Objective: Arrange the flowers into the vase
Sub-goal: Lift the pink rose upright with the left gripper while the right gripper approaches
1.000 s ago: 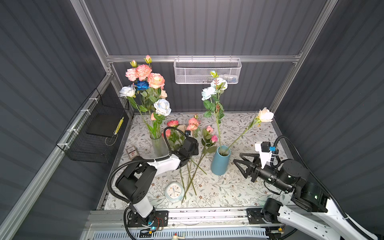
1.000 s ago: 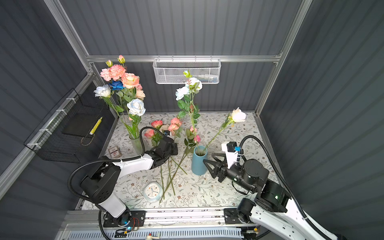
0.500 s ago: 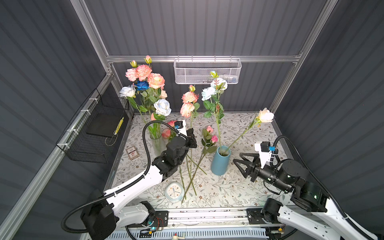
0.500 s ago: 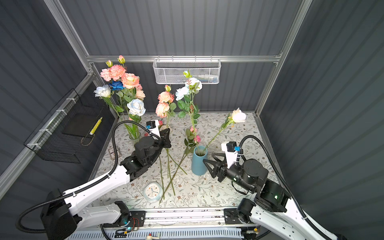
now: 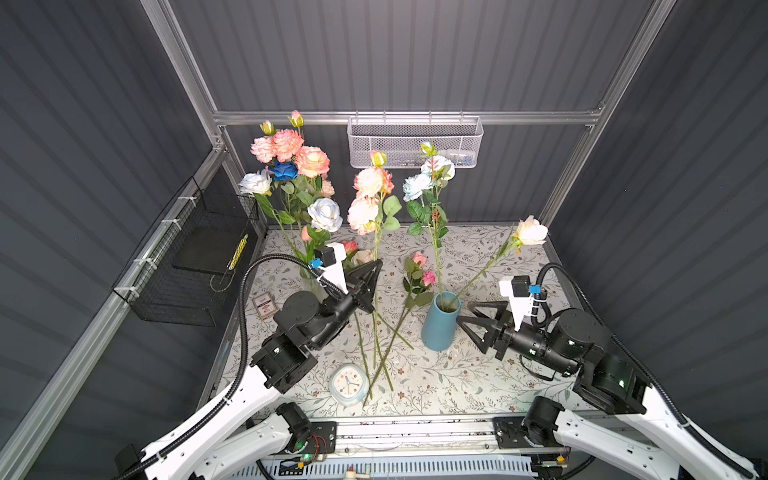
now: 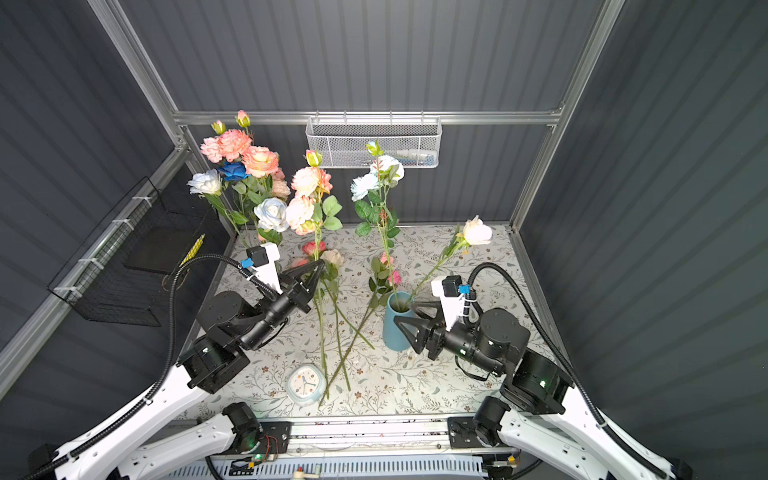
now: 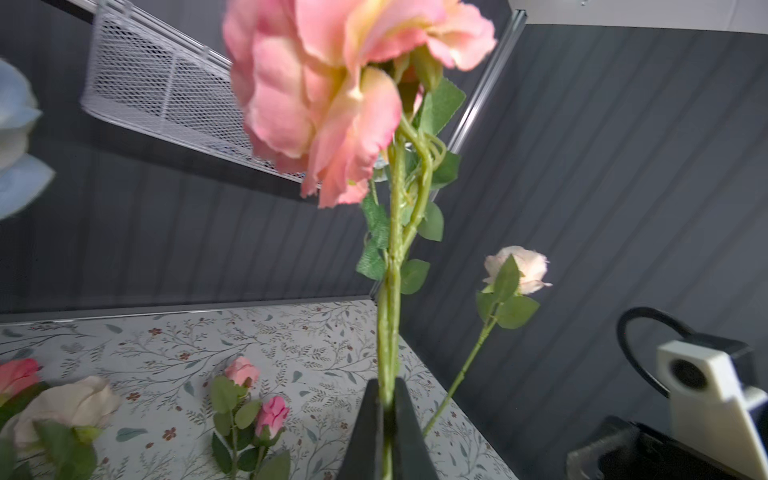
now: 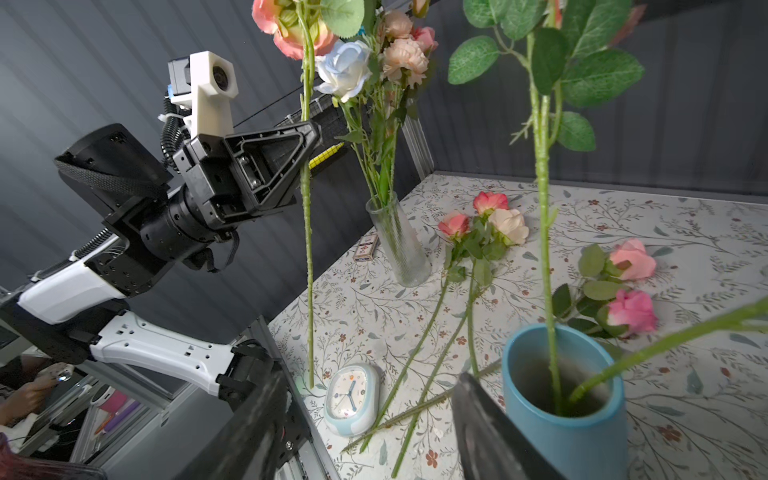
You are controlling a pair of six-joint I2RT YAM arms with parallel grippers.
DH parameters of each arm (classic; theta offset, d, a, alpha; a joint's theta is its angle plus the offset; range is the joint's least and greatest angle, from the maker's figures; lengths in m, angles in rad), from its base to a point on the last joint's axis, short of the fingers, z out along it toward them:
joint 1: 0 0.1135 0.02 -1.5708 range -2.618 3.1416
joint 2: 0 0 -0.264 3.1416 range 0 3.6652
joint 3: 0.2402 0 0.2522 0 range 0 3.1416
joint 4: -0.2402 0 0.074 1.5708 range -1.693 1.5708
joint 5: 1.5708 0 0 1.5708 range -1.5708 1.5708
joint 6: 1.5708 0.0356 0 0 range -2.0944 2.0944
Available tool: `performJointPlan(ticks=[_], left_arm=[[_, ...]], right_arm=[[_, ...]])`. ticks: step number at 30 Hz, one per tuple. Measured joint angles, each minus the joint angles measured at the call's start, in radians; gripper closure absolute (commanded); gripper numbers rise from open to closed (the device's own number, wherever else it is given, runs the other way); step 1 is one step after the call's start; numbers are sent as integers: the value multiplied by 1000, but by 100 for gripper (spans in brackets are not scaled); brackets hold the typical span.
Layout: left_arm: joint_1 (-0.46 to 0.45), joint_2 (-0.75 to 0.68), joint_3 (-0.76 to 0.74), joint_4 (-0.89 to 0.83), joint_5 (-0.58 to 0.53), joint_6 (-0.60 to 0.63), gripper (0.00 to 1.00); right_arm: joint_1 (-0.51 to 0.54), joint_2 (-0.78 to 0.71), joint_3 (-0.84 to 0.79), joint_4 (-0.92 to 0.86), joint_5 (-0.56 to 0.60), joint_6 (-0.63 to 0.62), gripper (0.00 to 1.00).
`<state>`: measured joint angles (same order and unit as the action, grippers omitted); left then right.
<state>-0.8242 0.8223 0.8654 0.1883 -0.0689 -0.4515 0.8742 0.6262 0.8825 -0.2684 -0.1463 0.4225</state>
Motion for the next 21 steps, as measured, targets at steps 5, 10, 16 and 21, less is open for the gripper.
performJointPlan(ticks=[5,10,16,21], left_arm=[[0,6,5,-10,256,-29,100],[0,22,5,-8,460,-59,100],[0,25,1,31,592,-105,100],[0,25,-23,93,628,-142,100]], right_arm=[[10,117,39,85,-128,20,34],[41,218,89,174,-210,30,33],[66,230,98,330,-219,48,34],[71,241,98,452,-182,62,37]])
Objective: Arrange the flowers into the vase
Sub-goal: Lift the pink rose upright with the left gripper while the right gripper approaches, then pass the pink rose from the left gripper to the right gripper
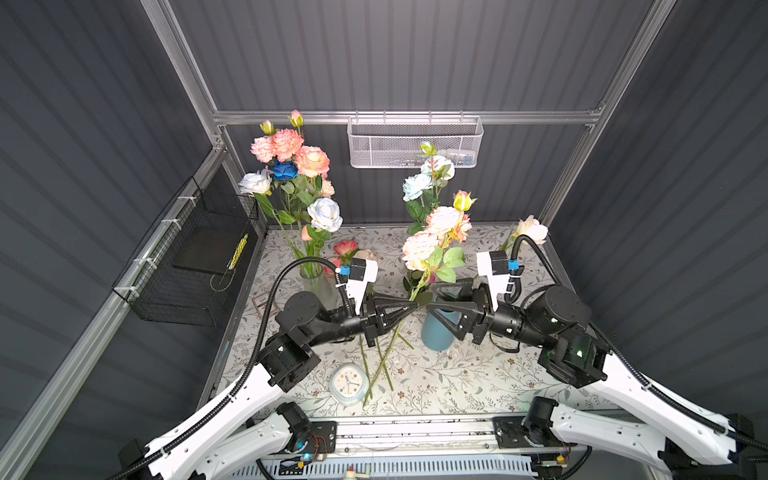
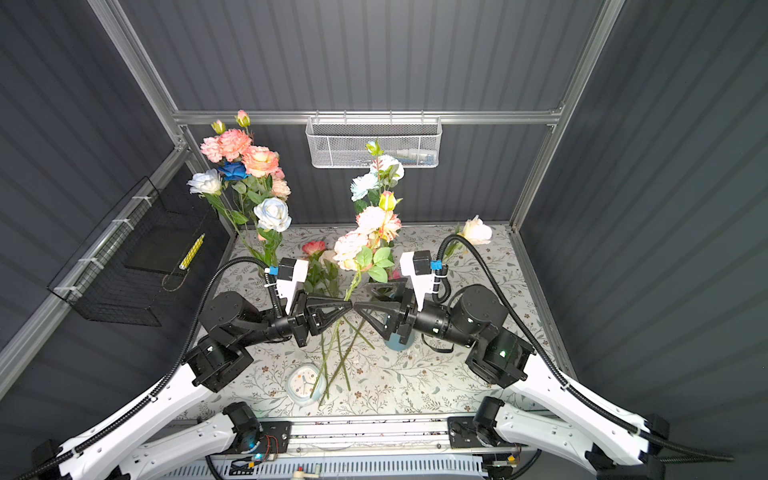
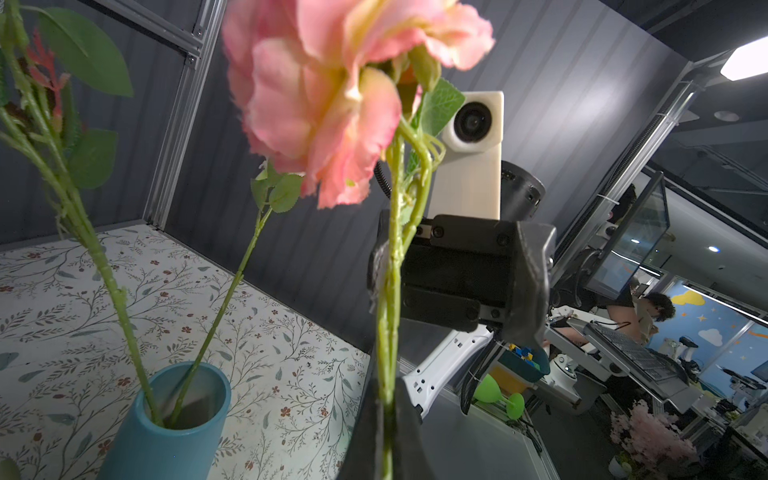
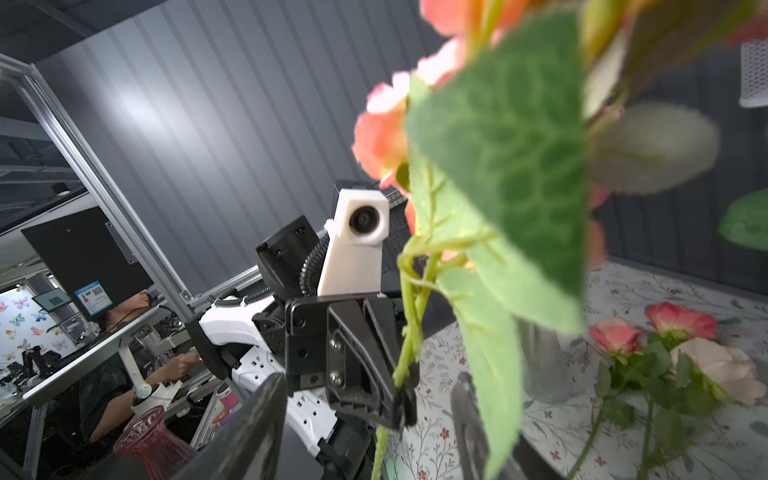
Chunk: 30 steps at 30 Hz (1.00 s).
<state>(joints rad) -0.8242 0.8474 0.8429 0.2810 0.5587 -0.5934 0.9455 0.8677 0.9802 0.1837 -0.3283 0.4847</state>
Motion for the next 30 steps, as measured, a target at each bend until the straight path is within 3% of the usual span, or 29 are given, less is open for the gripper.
performJointPlan(ticks=[7,12,14,16,17,20,23,30], left_arm=[[0,27,-21,76,40,-50,100],[0,30,-26,98,53,-68,100],[0,30,-27,104,52,-73,83],[0,30,-31,107,47,-73,47],[0,29,-34,109,44,-78,35],[0,29,-41,106,33,-76,14],[0,23,-47,98,14,-78,1],[0,-48,-61,21,-98,-62,0]], right_arm=[[1,66,0,68,24,18,51],[3,85,0,74,40,25,78],[5,83,0,78,44,26,89],[7,78,0,75,45,27,96],[7,75,0,72,48,29,98],[6,56,0,57,60,28,100],[6,26,0,34,71,26,100],[6,-68,-15,-54,118,-3,100]])
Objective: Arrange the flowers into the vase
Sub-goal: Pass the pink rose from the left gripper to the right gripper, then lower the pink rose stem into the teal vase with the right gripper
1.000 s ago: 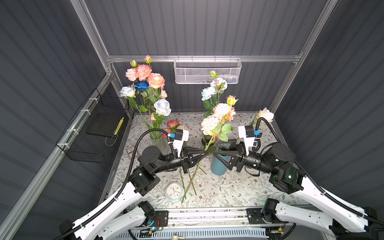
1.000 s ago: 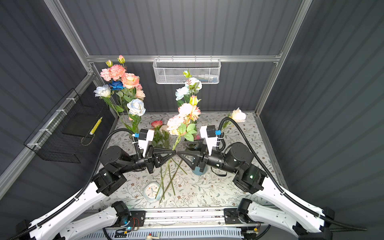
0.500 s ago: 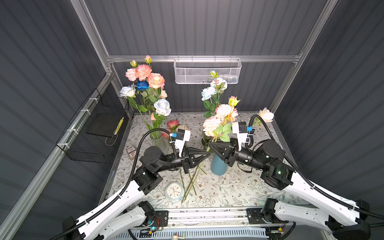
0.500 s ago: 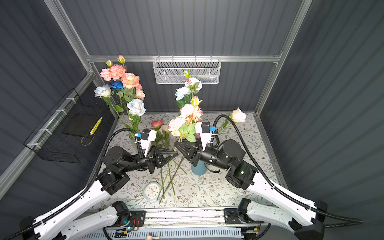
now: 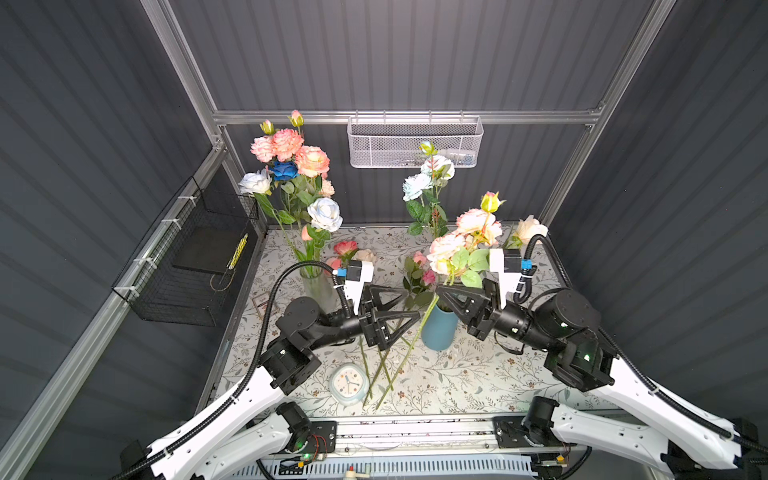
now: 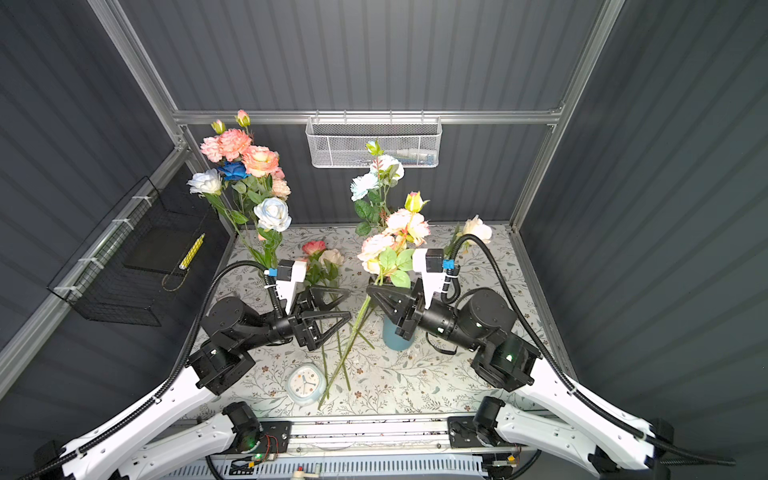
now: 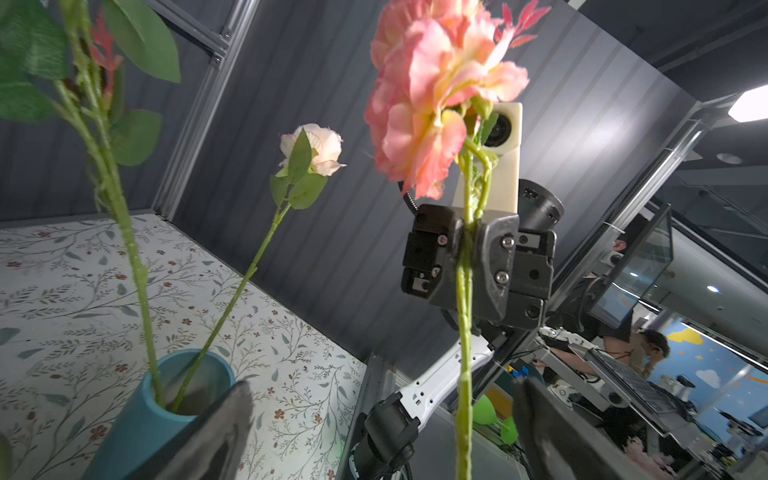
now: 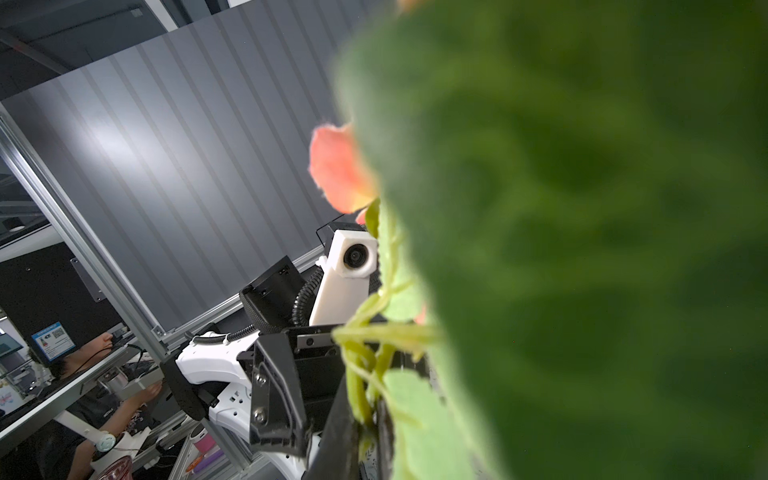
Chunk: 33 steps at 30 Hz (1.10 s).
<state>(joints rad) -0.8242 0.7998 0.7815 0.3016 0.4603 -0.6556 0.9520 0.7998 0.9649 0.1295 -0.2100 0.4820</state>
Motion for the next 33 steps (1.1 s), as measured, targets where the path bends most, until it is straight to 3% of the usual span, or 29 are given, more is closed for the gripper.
performJointPlan(ticks=[7,14,24,33], left_arm=[[0,-129,-35,-147,-241,36,0],[0,-123,-57,-309,-433,41,0],[0,-123,-166,-413,-531,3,0],[0,-132,-188,-422,-552,-12,0]], right_arm=[[0,-112,-29,-146,83,-47,100],[0,-190,-19,-280,185,-110,100],[0,-192,128,-408,343,-247,100],[0,-65,314,-443,491,-417,100]])
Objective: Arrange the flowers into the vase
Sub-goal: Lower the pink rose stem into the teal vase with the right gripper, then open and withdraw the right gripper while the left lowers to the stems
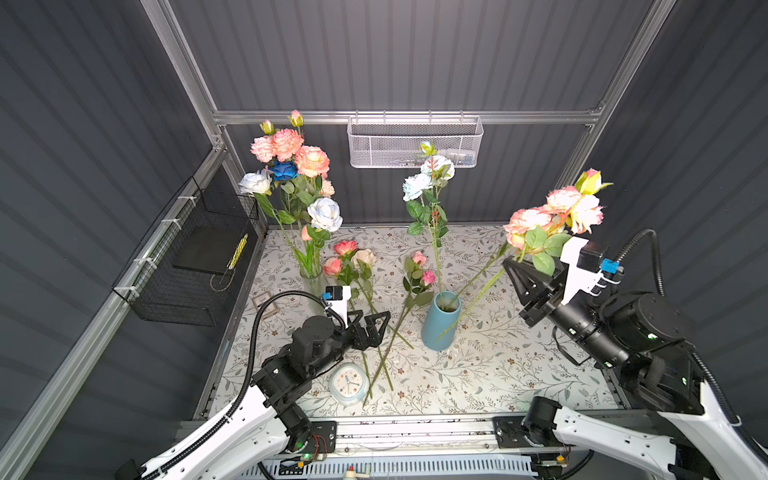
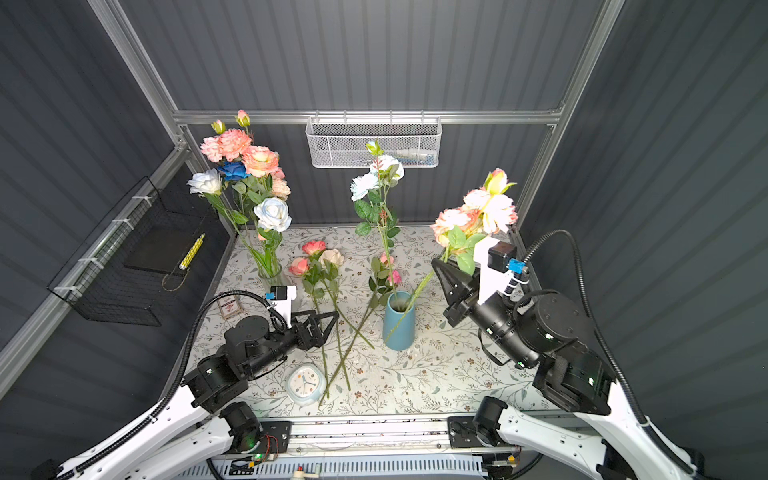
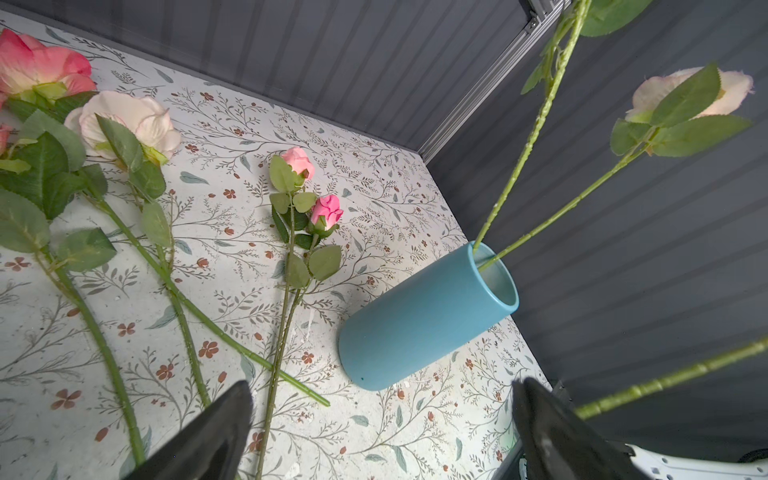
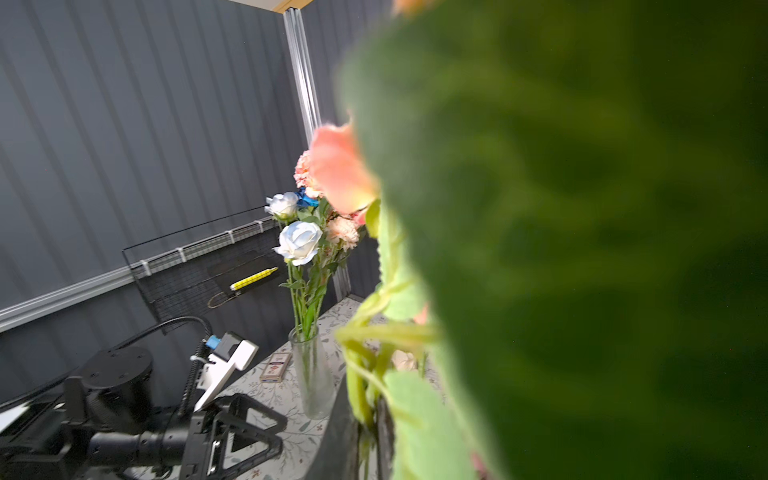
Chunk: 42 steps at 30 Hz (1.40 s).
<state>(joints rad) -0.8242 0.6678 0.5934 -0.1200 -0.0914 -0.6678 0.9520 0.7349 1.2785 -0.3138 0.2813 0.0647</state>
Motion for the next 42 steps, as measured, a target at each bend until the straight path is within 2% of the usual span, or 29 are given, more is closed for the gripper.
performJointPlan(ticks=[4,10,16,25,34,42], left_arm=[[0,14,0,0,0,0,0],[0,20,0,0,-3,0,0],[0,20,0,0,-4,0,0],[0,20,0,-1,-11,0,0],[0,19,0,-2,-15,0,0],[0,20,0,-16,-18,0,0]], right_arm=[[0,84,58,5,61,-84,100],[-9,184,132,11,90,-166,100],[-26,225,201,13,86,-188,100],[-47,223,204,9,78,-185,100],[-80,204,-11,76,51,-128,99],[-80,201,-192,81,20,-8,76]])
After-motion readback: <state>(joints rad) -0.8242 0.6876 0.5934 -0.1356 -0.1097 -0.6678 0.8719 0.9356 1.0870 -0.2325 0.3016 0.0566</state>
